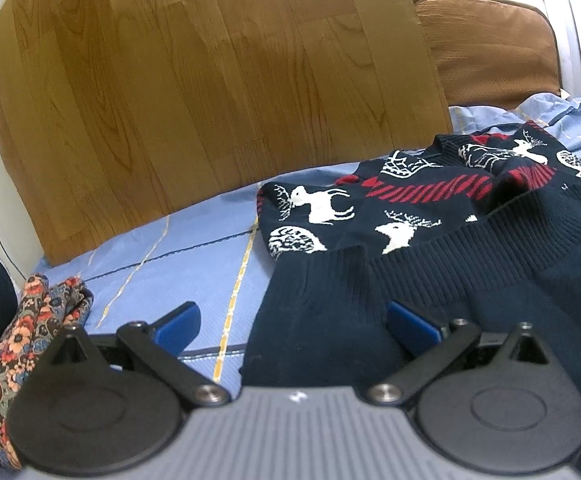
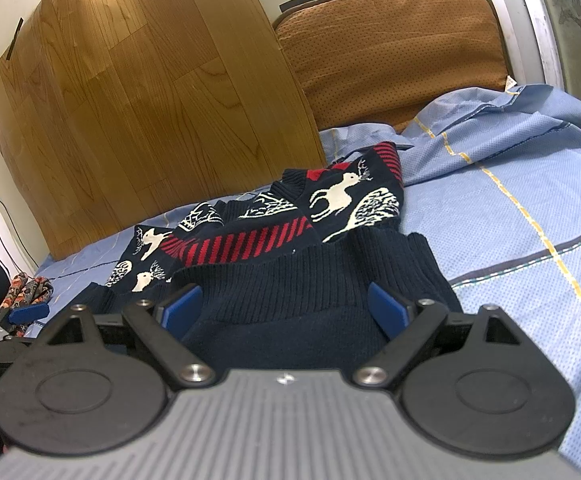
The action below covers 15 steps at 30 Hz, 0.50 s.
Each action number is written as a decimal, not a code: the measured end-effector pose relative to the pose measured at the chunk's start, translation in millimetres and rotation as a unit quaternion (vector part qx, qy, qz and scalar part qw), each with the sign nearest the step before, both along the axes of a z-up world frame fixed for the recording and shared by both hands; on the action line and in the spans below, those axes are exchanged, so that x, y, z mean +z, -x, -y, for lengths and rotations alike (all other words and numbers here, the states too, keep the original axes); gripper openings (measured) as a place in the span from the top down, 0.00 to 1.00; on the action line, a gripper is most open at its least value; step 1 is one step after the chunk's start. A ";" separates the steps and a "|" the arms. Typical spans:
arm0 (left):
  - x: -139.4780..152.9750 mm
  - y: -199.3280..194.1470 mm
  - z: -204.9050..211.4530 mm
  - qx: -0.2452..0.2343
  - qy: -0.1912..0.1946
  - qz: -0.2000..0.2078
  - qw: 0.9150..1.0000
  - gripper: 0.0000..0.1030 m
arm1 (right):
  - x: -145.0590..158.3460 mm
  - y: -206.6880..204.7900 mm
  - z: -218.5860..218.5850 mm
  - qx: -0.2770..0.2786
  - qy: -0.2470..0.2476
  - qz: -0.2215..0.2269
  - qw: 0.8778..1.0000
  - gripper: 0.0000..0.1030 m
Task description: Fold small clothes
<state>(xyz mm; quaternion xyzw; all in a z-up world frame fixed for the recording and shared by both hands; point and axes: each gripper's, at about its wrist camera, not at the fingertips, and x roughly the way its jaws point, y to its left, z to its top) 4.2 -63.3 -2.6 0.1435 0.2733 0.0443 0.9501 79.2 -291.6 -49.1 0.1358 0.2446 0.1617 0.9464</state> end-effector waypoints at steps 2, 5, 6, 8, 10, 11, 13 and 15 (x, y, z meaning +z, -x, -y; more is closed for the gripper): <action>-0.1 -0.1 -0.1 0.000 0.000 0.000 1.000 0.00 | 0.0 -0.1 0.1 0.000 0.000 0.000 1.000 0.11; -0.1 -0.4 -1.1 0.000 0.003 -0.001 1.000 0.00 | 0.0 -0.2 0.1 0.000 0.000 0.000 1.000 0.11; -0.2 -0.4 -1.0 -0.001 0.003 -0.001 1.000 0.00 | 0.0 -0.2 0.1 0.000 0.000 0.000 1.000 0.11; 0.0 -0.2 -1.2 0.000 0.003 -0.001 1.000 0.00 | 0.0 -0.1 0.2 0.000 0.000 0.000 1.000 0.11; 0.0 -0.4 -1.2 -0.001 0.004 -0.002 1.000 0.00 | 0.0 -0.1 0.2 0.000 0.000 0.000 1.000 0.11; 0.0 -0.6 -1.5 -0.001 0.005 -0.002 1.000 0.00 | 0.0 -0.1 -0.2 0.000 0.000 0.000 1.000 0.11; 0.2 -0.7 -1.7 -0.001 0.007 -0.003 1.000 0.00 | 0.0 -0.1 0.3 0.000 0.000 0.000 1.000 0.11; 0.3 -1.1 -2.3 -0.001 0.008 -0.003 1.000 0.00 | 0.0 -0.1 0.3 0.000 0.000 0.000 1.000 0.11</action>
